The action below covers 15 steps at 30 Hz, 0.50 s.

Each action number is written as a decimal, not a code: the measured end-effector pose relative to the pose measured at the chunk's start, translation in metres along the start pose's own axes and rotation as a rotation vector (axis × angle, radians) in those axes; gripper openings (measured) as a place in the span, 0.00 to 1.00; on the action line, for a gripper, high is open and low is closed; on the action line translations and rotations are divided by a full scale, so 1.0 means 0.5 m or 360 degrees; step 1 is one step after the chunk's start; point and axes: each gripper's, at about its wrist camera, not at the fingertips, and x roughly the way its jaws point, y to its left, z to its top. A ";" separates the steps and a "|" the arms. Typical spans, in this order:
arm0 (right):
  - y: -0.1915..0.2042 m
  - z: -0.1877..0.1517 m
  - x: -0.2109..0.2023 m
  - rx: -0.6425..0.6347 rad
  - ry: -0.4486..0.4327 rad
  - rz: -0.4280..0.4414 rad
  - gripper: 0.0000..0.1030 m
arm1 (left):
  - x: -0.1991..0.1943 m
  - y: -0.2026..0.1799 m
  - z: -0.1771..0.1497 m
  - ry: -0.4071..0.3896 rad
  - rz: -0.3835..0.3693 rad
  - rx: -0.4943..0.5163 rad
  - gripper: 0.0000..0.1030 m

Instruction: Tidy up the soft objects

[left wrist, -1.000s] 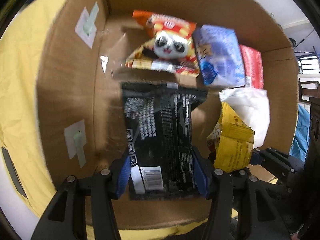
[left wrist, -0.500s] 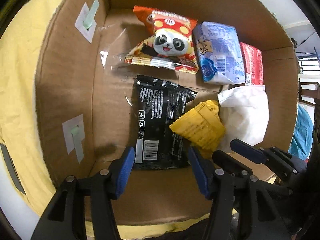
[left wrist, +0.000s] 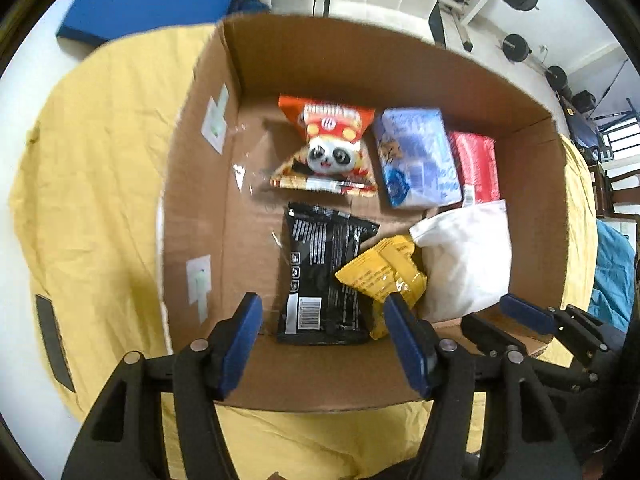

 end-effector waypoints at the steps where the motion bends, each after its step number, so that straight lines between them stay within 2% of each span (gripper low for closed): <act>1: -0.002 -0.005 -0.012 0.0010 -0.0012 -0.0004 0.53 | -0.013 -0.007 0.001 -0.0032 0.0021 0.0013 0.60; 2: -0.006 -0.009 -0.021 0.0015 -0.0027 -0.0006 0.58 | -0.022 -0.003 -0.002 -0.0051 0.0036 0.0024 0.60; 3: -0.011 -0.010 -0.030 0.0019 -0.0043 -0.0016 0.64 | -0.028 -0.006 -0.006 -0.0071 0.0049 0.0036 0.64; 4: -0.015 -0.011 -0.039 0.0021 -0.0063 -0.0036 0.70 | -0.034 -0.007 -0.005 -0.0096 0.0061 0.0044 0.75; 5: -0.017 -0.019 -0.045 0.0026 -0.0082 -0.0044 0.74 | -0.043 -0.012 -0.006 -0.0115 0.0074 0.0048 0.80; 6: -0.021 -0.020 -0.053 0.0030 -0.0099 -0.0053 0.83 | -0.046 -0.016 -0.007 -0.0137 0.0096 0.0053 0.85; 7: -0.023 -0.028 -0.066 0.0033 -0.0114 -0.0075 0.90 | -0.053 -0.019 -0.009 -0.0165 0.0120 0.0060 0.86; 8: -0.021 -0.038 -0.079 0.0038 -0.0131 -0.0091 0.92 | -0.054 -0.019 -0.008 -0.0177 0.0143 0.0062 0.88; 9: -0.024 -0.039 -0.090 0.0043 -0.0147 -0.0105 0.92 | -0.052 -0.021 -0.009 -0.0186 0.0159 0.0060 0.96; 10: -0.027 -0.042 -0.095 0.0049 -0.0158 -0.0118 0.93 | -0.056 -0.022 -0.010 -0.0207 0.0171 0.0064 0.99; 12: -0.029 -0.045 -0.098 0.0065 -0.0170 -0.0135 0.99 | -0.057 -0.022 -0.012 -0.0235 0.0184 0.0053 0.99; 15: -0.035 -0.051 -0.098 0.0094 -0.0179 -0.0143 1.00 | -0.063 -0.024 -0.017 -0.0272 0.0199 0.0045 1.00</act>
